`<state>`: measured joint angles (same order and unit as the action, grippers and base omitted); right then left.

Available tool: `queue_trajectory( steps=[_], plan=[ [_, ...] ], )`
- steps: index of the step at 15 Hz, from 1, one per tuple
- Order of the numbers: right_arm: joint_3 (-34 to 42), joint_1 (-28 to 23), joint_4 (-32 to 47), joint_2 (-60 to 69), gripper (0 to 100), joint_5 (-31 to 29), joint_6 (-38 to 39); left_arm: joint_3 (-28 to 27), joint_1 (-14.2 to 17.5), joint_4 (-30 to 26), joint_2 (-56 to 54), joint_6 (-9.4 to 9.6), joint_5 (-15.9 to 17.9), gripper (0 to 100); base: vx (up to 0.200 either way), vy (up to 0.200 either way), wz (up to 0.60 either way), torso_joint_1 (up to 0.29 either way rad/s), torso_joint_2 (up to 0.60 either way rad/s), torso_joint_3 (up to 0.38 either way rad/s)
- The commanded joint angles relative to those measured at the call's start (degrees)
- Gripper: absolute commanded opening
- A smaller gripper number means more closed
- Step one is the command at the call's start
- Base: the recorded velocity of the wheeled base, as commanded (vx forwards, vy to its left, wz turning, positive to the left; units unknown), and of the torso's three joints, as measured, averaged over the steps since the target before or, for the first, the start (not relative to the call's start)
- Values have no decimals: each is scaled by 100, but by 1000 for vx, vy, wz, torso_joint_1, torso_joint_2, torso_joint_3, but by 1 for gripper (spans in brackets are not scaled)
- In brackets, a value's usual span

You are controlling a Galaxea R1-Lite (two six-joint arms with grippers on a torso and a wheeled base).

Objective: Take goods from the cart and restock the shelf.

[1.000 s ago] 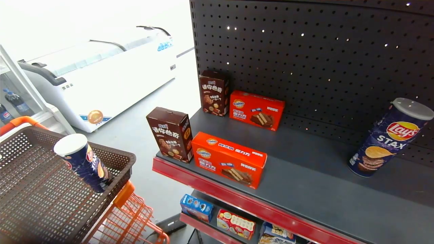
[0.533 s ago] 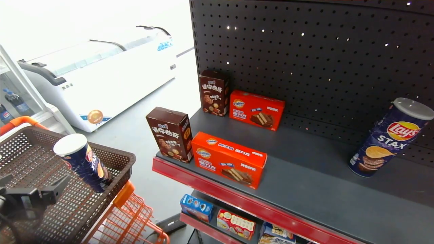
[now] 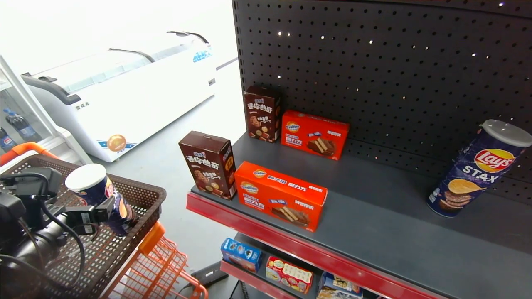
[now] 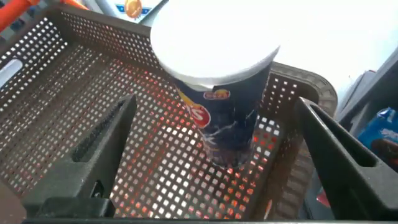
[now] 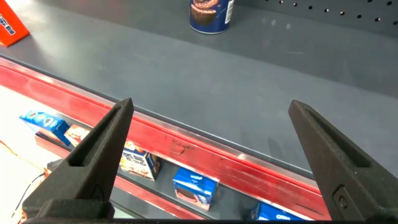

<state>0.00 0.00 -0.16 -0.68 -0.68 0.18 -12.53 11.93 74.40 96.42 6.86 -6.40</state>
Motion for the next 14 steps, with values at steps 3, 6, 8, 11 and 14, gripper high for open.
queue_trajectory(
  steps=[3,6,8,11,14],
  plan=[
    [0,0,-2,-2,100,-2,-1,-276,19,804,1538,-89,-37,100,0,0,0,0,0,0],
    [0,0,-2,-2,100,-2,-1,-549,19,1165,1855,-124,-37,100,0,0,0,0,0,0],
    [0,0,-2,-2,100,-2,-1,-575,28,1200,1942,-133,-37,100,0,0,0,0,0,0],
    [0,0,-2,-2,100,-2,-1,-760,142,1226,2074,-221,-37,100,0,0,0,0,0,0],
    [0,0,-2,-2,100,-2,-1,-1085,142,1323,2127,-449,-28,0,0,0,0,0,0,0]
  ],
)
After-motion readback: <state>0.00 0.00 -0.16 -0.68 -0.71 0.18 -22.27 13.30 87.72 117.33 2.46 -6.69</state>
